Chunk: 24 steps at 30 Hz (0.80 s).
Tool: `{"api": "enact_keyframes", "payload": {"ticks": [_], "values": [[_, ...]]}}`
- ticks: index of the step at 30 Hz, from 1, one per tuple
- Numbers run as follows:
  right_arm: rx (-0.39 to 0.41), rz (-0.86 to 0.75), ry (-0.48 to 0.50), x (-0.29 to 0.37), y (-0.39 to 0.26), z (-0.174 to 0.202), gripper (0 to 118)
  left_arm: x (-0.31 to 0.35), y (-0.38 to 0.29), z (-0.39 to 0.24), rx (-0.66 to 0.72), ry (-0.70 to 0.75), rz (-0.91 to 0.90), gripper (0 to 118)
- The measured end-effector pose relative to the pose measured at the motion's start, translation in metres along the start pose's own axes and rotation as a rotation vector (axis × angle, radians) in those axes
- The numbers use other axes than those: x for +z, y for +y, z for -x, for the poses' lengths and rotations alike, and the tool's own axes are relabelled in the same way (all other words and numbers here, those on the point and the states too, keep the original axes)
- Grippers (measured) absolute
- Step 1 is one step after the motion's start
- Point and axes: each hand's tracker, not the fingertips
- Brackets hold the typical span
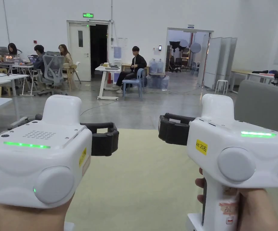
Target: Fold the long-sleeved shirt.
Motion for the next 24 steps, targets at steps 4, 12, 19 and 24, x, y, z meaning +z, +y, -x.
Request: {"api": "enact_keyframes", "payload": {"ticks": [4, 12, 19, 24], "values": [[0.007, 0.004, 0.004, -0.0021, -0.0004, 0.0009, 118, -0.0005, -0.0007, 0.0003, 0.001, 0.000, 0.001, 118], [0.016, 0.001, 0.002, -0.0003, -0.0008, 0.0031, 118, -0.0013, -0.0011, -0.0008, -0.006, -0.003, 0.005, 118], [0.021, 0.001, 0.001, -0.0036, -0.0002, 0.0031, 118, -0.0022, -0.0023, 0.0001, 0.007, -0.003, 0.008, 118], [0.023, 0.004, 0.005, -0.0044, -0.0016, 0.0026, 118, -0.0042, -0.0027, -0.0001, 0.007, -0.009, 0.023, 118]]}}
